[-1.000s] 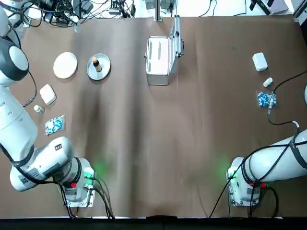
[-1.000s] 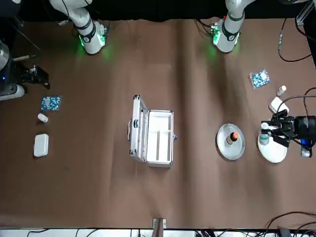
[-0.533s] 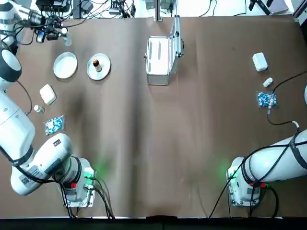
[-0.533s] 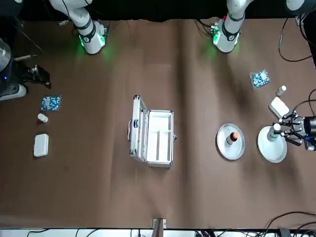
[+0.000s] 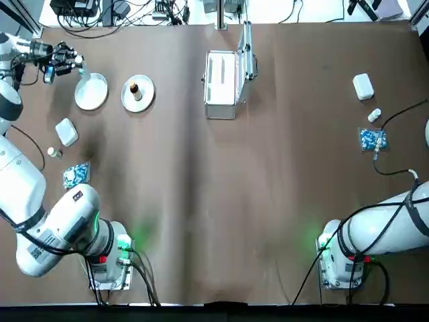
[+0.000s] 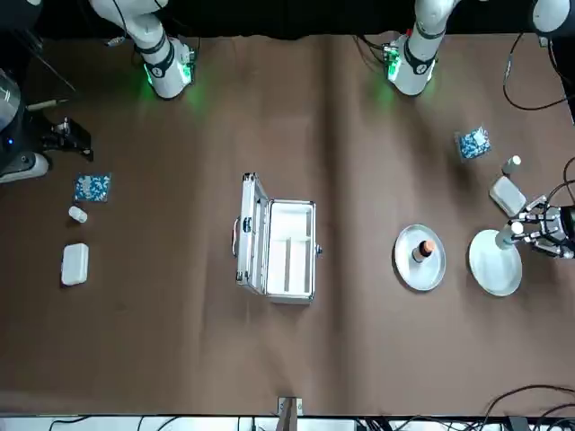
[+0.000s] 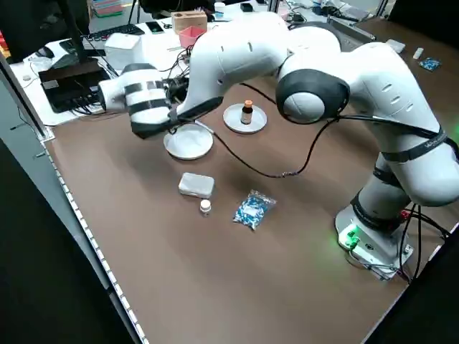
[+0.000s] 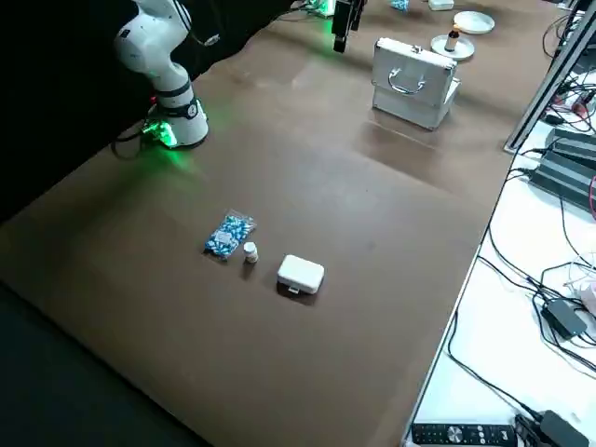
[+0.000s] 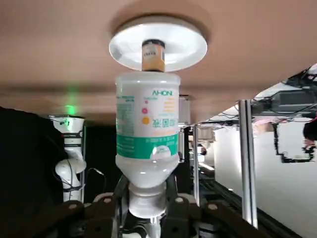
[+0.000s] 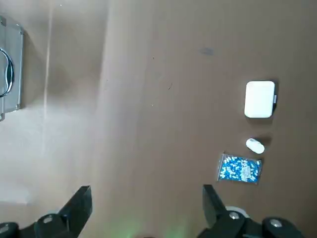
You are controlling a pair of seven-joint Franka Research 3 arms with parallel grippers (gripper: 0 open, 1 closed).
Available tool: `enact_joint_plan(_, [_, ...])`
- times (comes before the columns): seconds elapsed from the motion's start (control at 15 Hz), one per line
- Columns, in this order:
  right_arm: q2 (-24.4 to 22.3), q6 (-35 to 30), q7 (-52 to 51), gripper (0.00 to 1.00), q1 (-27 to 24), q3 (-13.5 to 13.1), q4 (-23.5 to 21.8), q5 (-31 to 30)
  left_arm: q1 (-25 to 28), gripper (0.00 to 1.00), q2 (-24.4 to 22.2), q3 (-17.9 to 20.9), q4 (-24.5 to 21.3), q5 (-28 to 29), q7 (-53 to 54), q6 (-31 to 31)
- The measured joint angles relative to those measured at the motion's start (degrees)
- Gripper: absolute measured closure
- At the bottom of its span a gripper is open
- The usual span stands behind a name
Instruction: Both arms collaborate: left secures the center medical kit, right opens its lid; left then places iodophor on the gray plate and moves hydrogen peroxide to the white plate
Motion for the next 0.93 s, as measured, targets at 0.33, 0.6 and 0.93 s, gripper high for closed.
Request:
enact_joint_plan(0.33, [0.0,0.08,0.02,0.01,0.01,0.0,0.0,0.0,2.82,0.67,4.4,0.33,0.01,-2.88,0.02,0.11])
enact_joint_plan(0.6, [0.0,1.72,0.23,0.01,0.01,0.0,-0.05,0.0,3.05,0.67,6.95,0.38,0.15,-4.26,0.06,1.9])
enact_joint_plan(0.93, [0.0,1.91,0.33,0.01,0.01,-0.01,-0.06,0.0,3.66,0.67,9.5,0.42,1.72,-5.2,2.83,5.29])
